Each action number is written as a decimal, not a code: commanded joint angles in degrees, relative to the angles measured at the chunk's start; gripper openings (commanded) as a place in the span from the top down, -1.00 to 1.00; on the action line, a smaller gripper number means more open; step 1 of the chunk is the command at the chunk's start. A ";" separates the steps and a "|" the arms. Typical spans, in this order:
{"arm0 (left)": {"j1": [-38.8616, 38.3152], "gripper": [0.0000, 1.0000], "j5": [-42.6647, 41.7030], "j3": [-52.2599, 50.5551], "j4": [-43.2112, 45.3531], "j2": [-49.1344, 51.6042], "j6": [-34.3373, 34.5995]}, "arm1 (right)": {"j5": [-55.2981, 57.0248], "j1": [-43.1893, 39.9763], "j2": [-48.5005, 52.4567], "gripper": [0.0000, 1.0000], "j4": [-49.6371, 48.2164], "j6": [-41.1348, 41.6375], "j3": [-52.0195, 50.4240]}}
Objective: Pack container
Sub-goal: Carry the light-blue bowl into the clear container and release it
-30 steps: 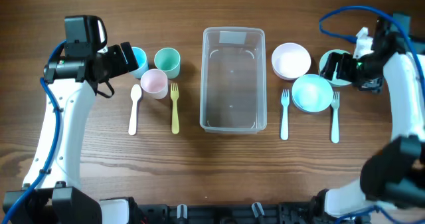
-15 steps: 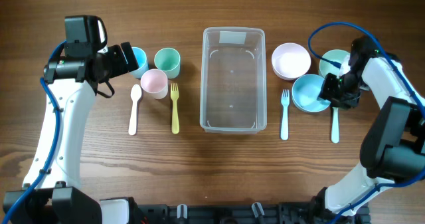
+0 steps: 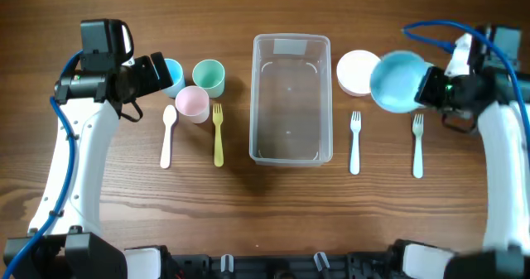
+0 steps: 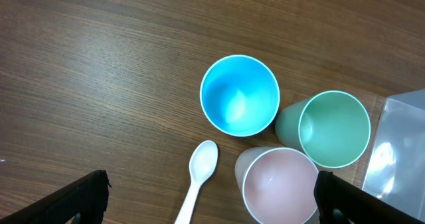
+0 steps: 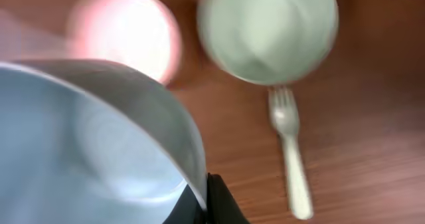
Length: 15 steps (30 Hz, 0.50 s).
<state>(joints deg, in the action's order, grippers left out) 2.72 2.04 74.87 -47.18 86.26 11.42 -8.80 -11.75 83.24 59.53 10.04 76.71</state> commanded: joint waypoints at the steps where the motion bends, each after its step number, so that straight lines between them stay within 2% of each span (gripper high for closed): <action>1: 0.24 -0.99 -0.70 1.31 -0.04 0.13 -0.70 | -7.65 9.31 -7.13 0.91 1.46 2.12 6.49; 4: 0.24 -1.00 -0.70 1.31 -0.04 0.13 -0.70 | -4.74 20.72 -3.58 0.91 3.82 1.92 13.97; 7: 0.24 -1.00 -0.70 1.31 -0.04 0.13 -0.70 | 0.02 28.41 8.46 0.91 5.64 -0.46 24.06; 11: 0.24 -1.00 -0.70 1.31 -0.04 0.13 -0.72 | -0.24 28.50 25.24 0.92 3.48 -1.03 28.41; 15: 0.24 -0.99 -0.70 1.31 -0.04 0.13 -0.72 | -4.85 28.83 35.67 0.91 -1.42 -0.79 28.39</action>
<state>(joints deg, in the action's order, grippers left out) 2.72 2.02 74.87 -47.33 86.26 11.42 -10.96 16.78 115.96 59.44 9.61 104.22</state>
